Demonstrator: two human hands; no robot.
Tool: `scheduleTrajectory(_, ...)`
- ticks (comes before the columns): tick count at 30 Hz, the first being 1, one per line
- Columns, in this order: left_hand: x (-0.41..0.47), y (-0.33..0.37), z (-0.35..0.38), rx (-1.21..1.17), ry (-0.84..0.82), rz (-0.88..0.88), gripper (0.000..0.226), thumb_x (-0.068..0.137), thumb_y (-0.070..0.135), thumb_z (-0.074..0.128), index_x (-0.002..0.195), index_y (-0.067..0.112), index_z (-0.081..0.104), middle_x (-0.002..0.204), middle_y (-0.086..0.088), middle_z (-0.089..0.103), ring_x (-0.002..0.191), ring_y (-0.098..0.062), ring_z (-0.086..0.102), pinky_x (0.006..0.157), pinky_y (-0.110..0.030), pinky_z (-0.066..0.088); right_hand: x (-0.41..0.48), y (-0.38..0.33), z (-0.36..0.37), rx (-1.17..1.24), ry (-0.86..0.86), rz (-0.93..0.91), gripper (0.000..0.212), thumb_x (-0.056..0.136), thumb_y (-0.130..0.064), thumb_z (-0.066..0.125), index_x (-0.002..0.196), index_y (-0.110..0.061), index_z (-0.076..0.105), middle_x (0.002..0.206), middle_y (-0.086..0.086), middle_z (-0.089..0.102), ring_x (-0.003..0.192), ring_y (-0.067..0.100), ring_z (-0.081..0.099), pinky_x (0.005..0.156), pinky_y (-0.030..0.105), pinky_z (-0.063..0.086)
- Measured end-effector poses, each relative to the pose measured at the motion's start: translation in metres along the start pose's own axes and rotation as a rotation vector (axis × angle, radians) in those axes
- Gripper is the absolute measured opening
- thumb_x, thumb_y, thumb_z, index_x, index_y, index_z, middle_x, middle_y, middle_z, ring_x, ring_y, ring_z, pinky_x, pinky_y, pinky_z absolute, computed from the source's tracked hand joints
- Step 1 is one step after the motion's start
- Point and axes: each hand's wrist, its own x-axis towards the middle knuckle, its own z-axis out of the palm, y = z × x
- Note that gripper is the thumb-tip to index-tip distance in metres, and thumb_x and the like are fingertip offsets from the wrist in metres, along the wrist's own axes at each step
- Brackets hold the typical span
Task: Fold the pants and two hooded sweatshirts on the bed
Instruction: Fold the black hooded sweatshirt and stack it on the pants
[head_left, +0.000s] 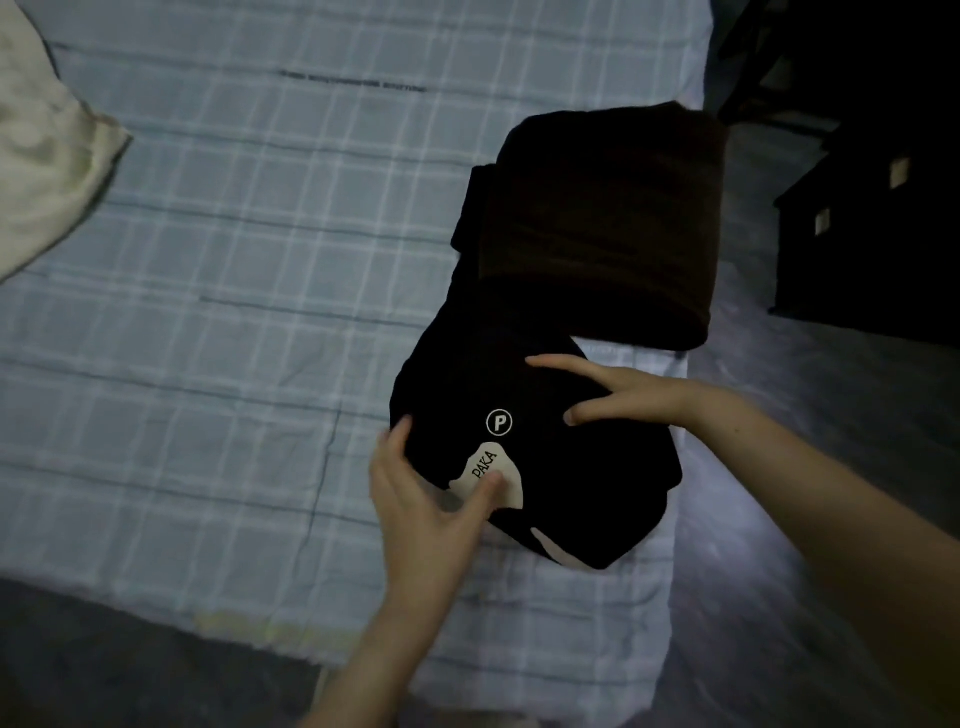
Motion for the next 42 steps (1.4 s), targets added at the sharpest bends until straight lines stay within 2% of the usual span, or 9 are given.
scheduleTrajectory(4, 0.067, 0.005, -0.025, 0.543, -0.318, 0.648, 0.072, 0.082, 0.070, 0.055, 0.147, 0.043, 0.040, 0.163, -0.001, 0.019, 0.149, -0.035, 0.013, 0.110, -0.066, 0.026, -0.018, -0.015, 0.006, -0.098, 0.072, 0.010, 0.071, 0.088, -0.049, 0.064, 0.141, -0.069, 0.023, 0.158, -0.009, 0.029, 0.139, 0.013, 0.038, 0.114, 0.041, 0.039)
scheduleTrajectory(8, 0.094, -0.002, -0.021, 0.601, -0.468, 0.618, 0.072, 0.081, 0.072, 0.049, 0.144, 0.037, 0.045, 0.161, -0.003, 0.024, 0.148, -0.037, 0.009, 0.111, -0.064, 0.027, -0.054, -0.025, 0.043, -0.363, 0.578, 0.124, 0.068, 0.087, -0.066, 0.052, 0.142, -0.071, 0.014, 0.158, 0.007, 0.031, 0.146, 0.029, 0.026, 0.117, 0.046, 0.029)
scheduleTrajectory(13, 0.093, -0.003, -0.021, 0.570, -0.478, 0.587, 0.072, 0.081, 0.073, 0.049, 0.145, 0.041, 0.042, 0.161, 0.000, 0.022, 0.147, -0.035, 0.007, 0.114, -0.055, 0.028, -0.091, -0.030, 0.157, 0.097, 1.149, 0.254, 0.073, 0.079, -0.080, 0.050, 0.145, -0.059, 0.026, 0.156, 0.001, 0.029, 0.143, 0.026, 0.026, 0.114, 0.049, 0.033)
scheduleTrajectory(19, 0.099, -0.002, -0.033, 0.264, -0.458, 0.321, 0.075, 0.071, 0.067, 0.070, 0.137, 0.062, 0.036, 0.160, 0.010, 0.000, 0.146, -0.018, 0.002, 0.110, -0.036, 0.017, -0.066, -0.029, 0.199, 0.714, 1.123, 0.058, 0.079, 0.084, -0.052, 0.066, 0.146, -0.064, 0.017, 0.156, -0.018, 0.030, 0.144, 0.012, 0.034, 0.115, 0.047, 0.039)
scheduleTrajectory(22, 0.106, -0.009, -0.038, 0.127, -0.592, 0.108, 0.083, 0.066, 0.063, 0.077, 0.136, 0.066, 0.032, 0.157, 0.004, 0.021, 0.143, -0.018, 0.026, 0.114, -0.041, 0.031, -0.050, -0.018, 0.204, 0.691, 1.145, 0.064, 0.081, 0.084, -0.057, 0.065, 0.146, -0.066, 0.013, 0.151, -0.026, 0.030, 0.143, 0.008, 0.032, 0.118, 0.044, 0.034)
scheduleTrajectory(26, 0.113, -0.014, -0.037, 0.015, -0.730, 0.052, 0.083, 0.073, 0.049, 0.081, 0.137, 0.064, 0.030, 0.137, 0.027, 0.048, 0.121, 0.004, 0.053, 0.100, -0.033, 0.050, -0.040, -0.009, 0.204, 0.697, 1.176, 0.053, 0.078, 0.083, -0.065, 0.065, 0.144, -0.067, 0.016, 0.157, -0.018, 0.028, 0.144, 0.008, 0.031, 0.118, 0.043, 0.033)
scheduleTrajectory(31, 0.107, -0.011, -0.036, -0.091, -0.670, 0.008, 0.079, 0.076, 0.045, 0.079, 0.137, 0.062, 0.031, 0.134, 0.029, 0.051, 0.117, 0.009, 0.055, 0.092, -0.022, 0.052, -0.040, -0.015, 0.185, 0.669, 1.236, -0.026, 0.062, 0.092, -0.039, 0.068, 0.142, -0.054, 0.036, 0.145, -0.022, 0.043, 0.133, -0.003, 0.043, 0.109, 0.029, 0.044)
scheduleTrajectory(36, 0.097, 0.006, -0.017, -0.187, -0.542, -0.014, 0.080, 0.076, 0.044, 0.080, 0.137, 0.061, 0.031, 0.124, 0.044, 0.047, 0.113, 0.019, 0.050, 0.081, -0.006, 0.049, -0.057, -0.017, 0.132, 0.554, 1.258, -0.049, 0.052, 0.092, -0.030, 0.069, 0.134, -0.049, 0.046, 0.128, -0.033, 0.053, 0.111, -0.017, 0.053, 0.079, 0.001, 0.046)
scheduleTrajectory(42, 0.093, 0.012, 0.026, -0.215, -0.468, -0.044, 0.084, 0.075, 0.044, 0.081, 0.139, 0.058, 0.029, 0.126, 0.038, 0.044, 0.110, 0.023, 0.045, 0.083, -0.007, 0.042, -0.054, 0.015, 0.081, 0.451, 1.194, -0.014, 0.047, 0.095, -0.028, 0.065, 0.136, -0.041, 0.045, 0.112, -0.049, 0.051, 0.103, -0.026, 0.050, 0.076, -0.002, 0.042)
